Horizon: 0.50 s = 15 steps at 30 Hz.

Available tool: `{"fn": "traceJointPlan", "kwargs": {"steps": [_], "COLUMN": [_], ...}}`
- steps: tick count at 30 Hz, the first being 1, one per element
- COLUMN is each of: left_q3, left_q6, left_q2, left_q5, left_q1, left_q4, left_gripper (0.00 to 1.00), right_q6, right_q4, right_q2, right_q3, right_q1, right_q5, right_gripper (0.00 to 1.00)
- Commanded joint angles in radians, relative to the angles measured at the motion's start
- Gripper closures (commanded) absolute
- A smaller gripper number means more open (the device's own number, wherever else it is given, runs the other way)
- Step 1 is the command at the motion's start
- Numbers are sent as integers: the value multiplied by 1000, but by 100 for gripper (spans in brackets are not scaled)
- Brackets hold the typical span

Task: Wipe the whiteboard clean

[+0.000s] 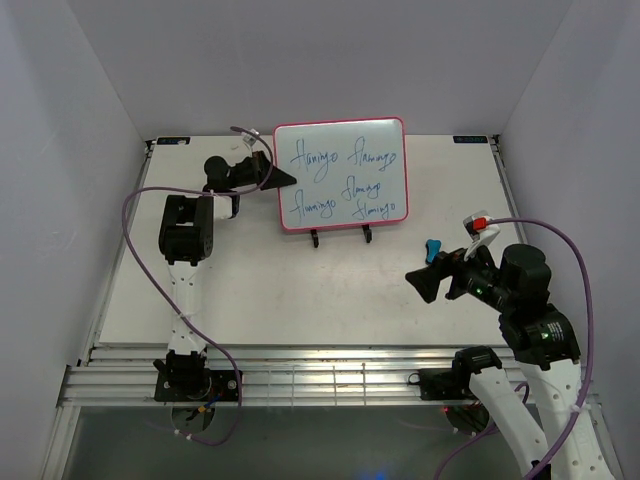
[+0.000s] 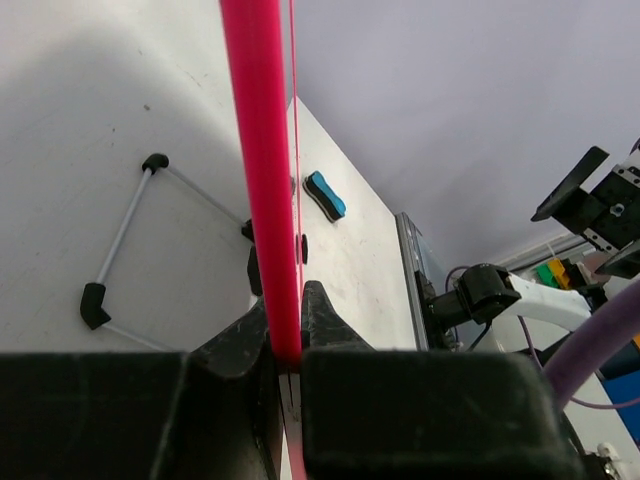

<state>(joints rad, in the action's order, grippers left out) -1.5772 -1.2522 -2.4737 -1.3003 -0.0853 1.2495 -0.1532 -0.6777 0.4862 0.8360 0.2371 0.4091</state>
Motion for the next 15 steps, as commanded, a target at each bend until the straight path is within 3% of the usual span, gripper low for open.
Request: {"fn": "traceJointPlan", "kwargs": {"steps": [1,5,9,15], "left_q3": [-40,-67,-40,277], "left_q6": [19,-1,-4,169], "left_q2": [169,209,295,648], "left_q5": [144,190,226,341], "left_q1": [-18,-25,-30,-27], "left_q4": [57,64,27,-211], "left_gripper": [100,100,100,100], "right_q6": [-23,-71,-156,-112], "right_q4": [44,70,76,109], "right_q2": [38,74,116,309], "right_q3": [-17,-61,-77,12], "right_q1": [5,5,4,-4], "right_q5": [-48,-111,-370,-574], "right_gripper": [2,6,10,10]}}
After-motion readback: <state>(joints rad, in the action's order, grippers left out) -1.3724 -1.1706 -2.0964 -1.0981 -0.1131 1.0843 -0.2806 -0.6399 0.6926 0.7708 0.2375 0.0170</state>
